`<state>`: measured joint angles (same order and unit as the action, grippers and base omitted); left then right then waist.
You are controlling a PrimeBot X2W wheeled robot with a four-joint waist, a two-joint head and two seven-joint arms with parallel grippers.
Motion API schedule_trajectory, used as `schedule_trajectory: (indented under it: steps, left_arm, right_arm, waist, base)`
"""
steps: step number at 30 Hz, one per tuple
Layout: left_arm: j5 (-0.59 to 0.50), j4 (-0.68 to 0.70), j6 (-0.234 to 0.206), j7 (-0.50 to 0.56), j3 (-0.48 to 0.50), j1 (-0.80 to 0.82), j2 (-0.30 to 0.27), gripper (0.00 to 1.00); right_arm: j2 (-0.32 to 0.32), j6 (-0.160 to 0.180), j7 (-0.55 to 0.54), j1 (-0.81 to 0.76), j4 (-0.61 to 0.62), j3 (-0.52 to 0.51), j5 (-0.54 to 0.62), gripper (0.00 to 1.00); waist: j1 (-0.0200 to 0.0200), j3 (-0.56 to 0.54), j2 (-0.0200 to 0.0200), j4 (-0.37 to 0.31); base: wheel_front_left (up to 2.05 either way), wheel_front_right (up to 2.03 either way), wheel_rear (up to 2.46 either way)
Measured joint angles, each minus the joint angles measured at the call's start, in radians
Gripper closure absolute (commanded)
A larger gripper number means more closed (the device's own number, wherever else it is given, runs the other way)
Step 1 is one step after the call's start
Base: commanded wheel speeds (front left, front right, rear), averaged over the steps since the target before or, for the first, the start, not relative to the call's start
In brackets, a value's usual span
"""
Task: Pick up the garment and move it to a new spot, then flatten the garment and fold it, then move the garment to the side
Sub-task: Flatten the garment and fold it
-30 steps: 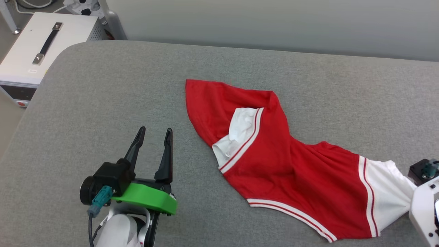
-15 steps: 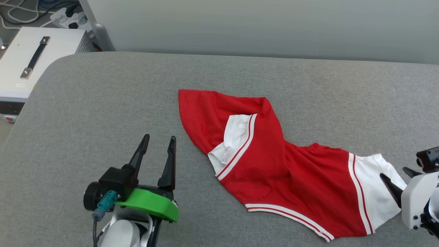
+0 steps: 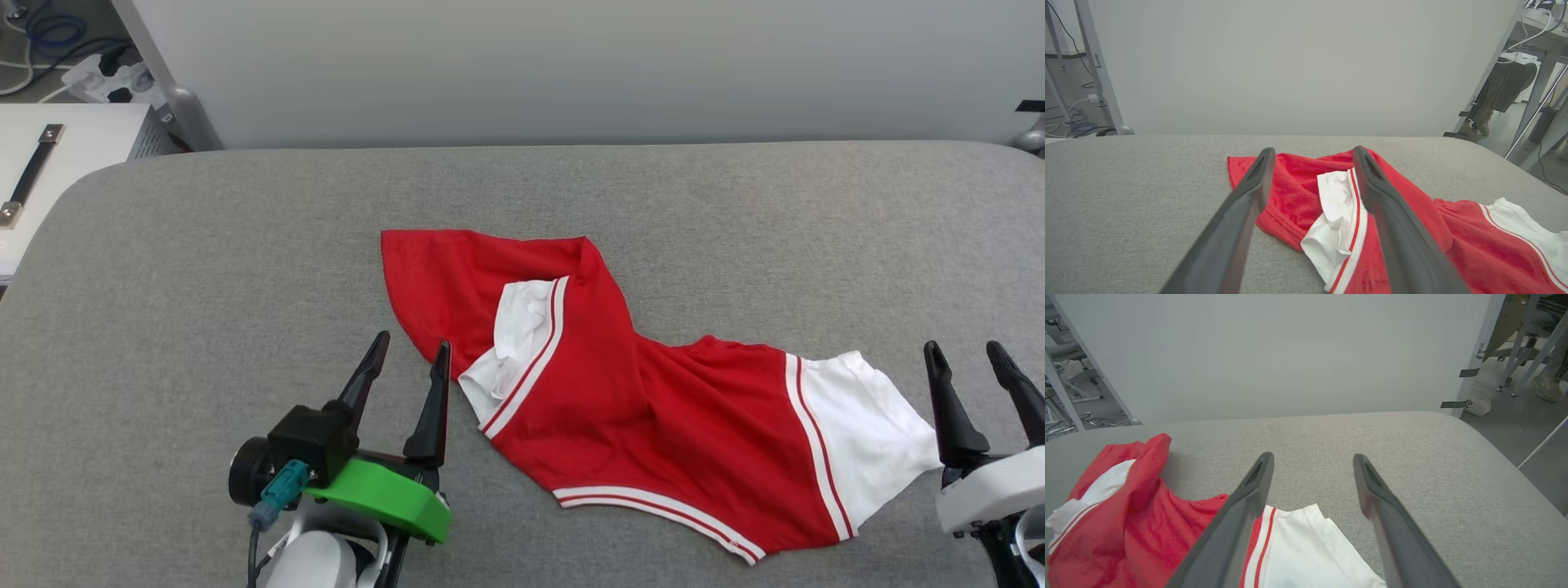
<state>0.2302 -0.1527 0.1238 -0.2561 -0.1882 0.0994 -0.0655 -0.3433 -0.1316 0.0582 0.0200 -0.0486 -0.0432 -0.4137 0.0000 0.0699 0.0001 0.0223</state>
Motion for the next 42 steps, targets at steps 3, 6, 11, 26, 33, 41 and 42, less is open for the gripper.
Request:
schedule_trajectory:
  steps: [3, 6, 11, 26, 33, 41, 42]
  left_arm:
    - [0.004, -0.002, 0.000, 0.000, -0.009, -0.001, -0.001, 0.00]
    - [0.009, -0.008, 0.000, 0.000, -0.025, 0.000, -0.007, 0.00]
    - [0.071, -0.039, 0.000, 0.080, -0.109, 0.021, -0.056, 0.00]
    - [0.101, 0.039, -0.065, 0.819, -0.215, 0.192, -0.133, 0.00]
    - [0.087, 0.041, -0.097, 0.842, -0.208, 0.208, -0.148, 0.00]
    - [0.089, 0.047, -0.107, 0.843, -0.208, 0.210, -0.153, 1.00]
    - [0.098, 0.048, -0.100, 0.847, -0.212, 0.210, -0.153, 1.00]
  right_arm:
    - [0.058, 0.000, 0.050, -0.026, 0.019, -0.028, 0.021, 0.00]
    - [0.090, 0.000, 0.070, -0.037, 0.029, -0.040, 0.048, 0.00]
    - [0.130, 0.000, 0.070, -0.040, 0.067, -0.064, 0.078, 0.00]
    - [0.182, 0.000, 0.056, -0.036, 0.076, -0.052, 0.128, 0.00]
    - [0.190, 0.000, 0.067, -0.027, 0.052, -0.052, 0.130, 0.00]
    - [0.189, 0.000, 0.078, -0.017, 0.024, -0.051, 0.130, 0.00]
    - [0.189, 0.000, 0.078, -0.016, 0.020, -0.049, 0.130, 0.00]
  waist:
    - [0.0000, 0.005, 0.0000, -0.008]
    - [0.0000, 0.012, 0.0000, -0.016]
    - [0.0000, 0.030, 0.0000, -0.032]
    - [0.0000, 0.116, 0.0000, -0.087]
    - [0.0000, 0.159, 0.0000, -0.114]
    - [0.0000, 0.170, 0.0000, -0.112]
    - [0.0000, 0.170, 0.0000, -0.109]
  base:
    - [0.00, 0.00, 0.00]
    - [0.00, 0.00, 0.00]
    - [0.00, 0.00, 0.00]
    - [0.00, 0.00, 0.00]
    - [0.00, 0.00, 0.00]
    - [0.00, 0.00, 0.00]
    - [0.00, 0.00, 0.00]
